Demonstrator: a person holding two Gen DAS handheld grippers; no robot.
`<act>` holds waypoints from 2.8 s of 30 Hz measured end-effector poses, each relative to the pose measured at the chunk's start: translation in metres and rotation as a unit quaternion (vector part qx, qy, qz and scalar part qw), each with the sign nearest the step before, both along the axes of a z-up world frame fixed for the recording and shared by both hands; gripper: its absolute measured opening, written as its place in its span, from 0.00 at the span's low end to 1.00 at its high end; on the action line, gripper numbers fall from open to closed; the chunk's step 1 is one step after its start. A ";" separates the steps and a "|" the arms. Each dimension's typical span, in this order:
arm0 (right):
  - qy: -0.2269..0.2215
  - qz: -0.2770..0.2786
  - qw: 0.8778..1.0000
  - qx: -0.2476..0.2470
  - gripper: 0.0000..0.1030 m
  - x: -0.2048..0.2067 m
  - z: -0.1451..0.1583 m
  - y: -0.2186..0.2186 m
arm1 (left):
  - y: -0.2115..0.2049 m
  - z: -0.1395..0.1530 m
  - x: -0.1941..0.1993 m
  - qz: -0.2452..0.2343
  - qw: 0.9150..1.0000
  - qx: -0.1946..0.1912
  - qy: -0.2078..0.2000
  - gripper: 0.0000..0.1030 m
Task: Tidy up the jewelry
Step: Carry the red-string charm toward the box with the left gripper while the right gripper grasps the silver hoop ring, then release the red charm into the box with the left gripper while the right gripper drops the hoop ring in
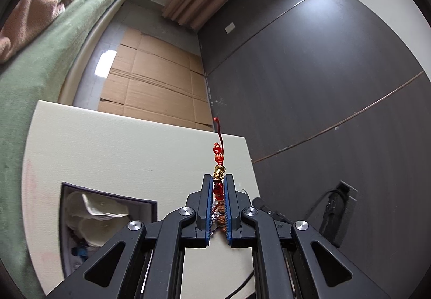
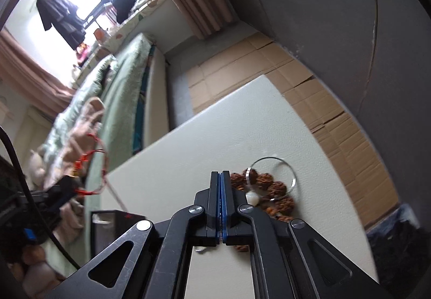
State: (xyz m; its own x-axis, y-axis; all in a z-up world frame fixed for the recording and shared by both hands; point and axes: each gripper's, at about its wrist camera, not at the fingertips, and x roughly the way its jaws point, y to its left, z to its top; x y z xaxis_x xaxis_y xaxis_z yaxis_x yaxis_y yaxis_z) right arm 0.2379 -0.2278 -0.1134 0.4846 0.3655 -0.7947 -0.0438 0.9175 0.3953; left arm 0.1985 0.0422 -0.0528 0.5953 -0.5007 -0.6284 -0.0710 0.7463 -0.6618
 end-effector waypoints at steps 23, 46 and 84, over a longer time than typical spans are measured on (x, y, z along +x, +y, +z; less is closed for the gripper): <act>-0.004 0.031 0.976 -0.216 0.18 0.005 -0.012 0.034 | 0.026 0.006 -0.014 0.020 1.000 0.005 -0.002 0.07; -0.037 0.010 0.999 -0.026 0.03 -0.012 0.018 -0.002 | 0.044 0.014 -0.023 0.028 0.999 0.016 0.001 0.08; -0.059 0.188 0.968 0.157 0.03 -0.053 0.025 0.169 | 0.124 0.006 -0.059 0.140 0.988 0.009 0.070 0.68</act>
